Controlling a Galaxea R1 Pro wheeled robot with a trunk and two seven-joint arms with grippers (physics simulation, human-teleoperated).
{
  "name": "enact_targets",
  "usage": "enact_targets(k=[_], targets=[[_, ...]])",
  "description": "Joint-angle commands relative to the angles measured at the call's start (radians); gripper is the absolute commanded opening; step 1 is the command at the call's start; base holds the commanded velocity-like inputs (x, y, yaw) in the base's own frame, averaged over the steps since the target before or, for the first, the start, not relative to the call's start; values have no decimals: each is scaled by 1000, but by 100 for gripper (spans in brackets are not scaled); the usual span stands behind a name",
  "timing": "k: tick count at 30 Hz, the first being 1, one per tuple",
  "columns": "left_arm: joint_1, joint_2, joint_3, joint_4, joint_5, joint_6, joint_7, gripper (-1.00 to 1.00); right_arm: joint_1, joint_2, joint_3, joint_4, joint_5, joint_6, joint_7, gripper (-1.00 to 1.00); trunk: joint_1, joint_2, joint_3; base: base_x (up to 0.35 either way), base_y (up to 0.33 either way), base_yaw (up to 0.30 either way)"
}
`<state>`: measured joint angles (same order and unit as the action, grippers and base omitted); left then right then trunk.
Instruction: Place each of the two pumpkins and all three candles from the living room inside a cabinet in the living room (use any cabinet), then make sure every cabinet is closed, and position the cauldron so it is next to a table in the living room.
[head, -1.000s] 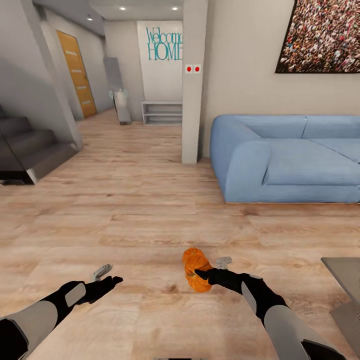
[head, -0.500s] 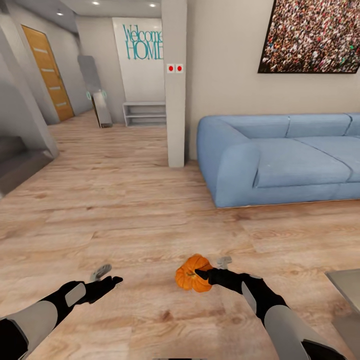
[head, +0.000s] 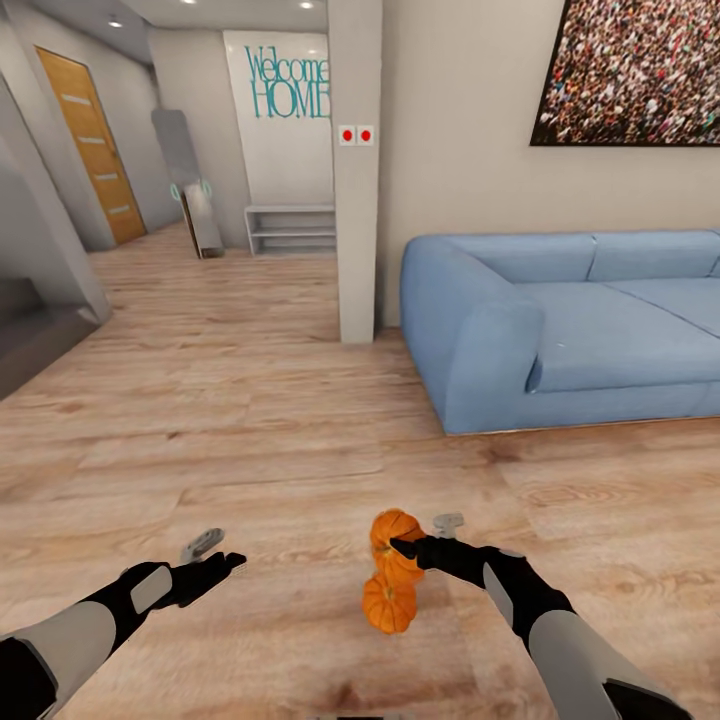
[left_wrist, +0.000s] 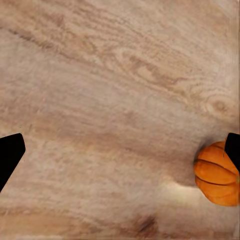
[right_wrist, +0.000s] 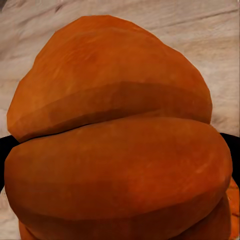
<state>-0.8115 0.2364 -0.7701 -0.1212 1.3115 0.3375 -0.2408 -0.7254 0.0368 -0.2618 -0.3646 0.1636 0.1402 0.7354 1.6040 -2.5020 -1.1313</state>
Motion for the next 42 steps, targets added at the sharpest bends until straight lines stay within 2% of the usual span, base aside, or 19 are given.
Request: enact_targets(k=[1,9,10,11,12,13,14,16,19,24,27,32,42], targets=[[0,0,0,0,0,0,0,100,0,0,-1,0,-4,1,0,-100,0,0,0,327,91,0],[0,-2,0,2,-3,-1,1,100,0,-6,-3,-5,-5,-3,4,-100,0,0,0,103,24,0],[1,-15,-4,6,-14,-61,10,100,0,-36,-25,-17,-12,37,343,-100,0,0,0,0,0,0],[1,-24,-5,6,-15,-66,11,100,0,-42,-38,-19,-12,58,401,-100,0,0,0,0,0,0],[2,-59,-16,6,-20,-73,9,100,-1,-53,-121,-63,-22,153,540,-100,0,0,0,0,0,0],[2,-69,-30,6,-25,-73,7,100,0,-54,-146,-85,-33,179,564,-100,0,0,0,0,0,0],[2,-95,-78,5,-33,-73,2,100,-1,-56,-186,-160,-58,260,592,-100,0,0,0,0,0,0],[2,-120,-117,5,-36,-74,-20,100,0,-48,-202,-298,-68,354,586,-100,0,0,0,0,0,0],[2,-127,-129,5,-37,-70,-72,100,0,-44,-205,-418,-75,387,553,-100,0,0,0,0,0,0],[3,-125,-134,6,-37,-63,-259,100,0,-41,-205,-469,-83,401,535,-100,0,0,0,0,0,0],[3,-112,-137,10,-38,-61,-383,100,0,-41,-205,-479,-125,403,532,-100,0,0,0,0,0,-34],[8,-109,-139,9,-37,-62,-438,100,0,-41,-203,-481,-144,404,533,-100,0,0,3,0,0,-236],[17,-108,-141,8,-37,-64,-469,100,0,-41,-202,-479,-145,445,540,-100,0,0,11,0,0,-270]])
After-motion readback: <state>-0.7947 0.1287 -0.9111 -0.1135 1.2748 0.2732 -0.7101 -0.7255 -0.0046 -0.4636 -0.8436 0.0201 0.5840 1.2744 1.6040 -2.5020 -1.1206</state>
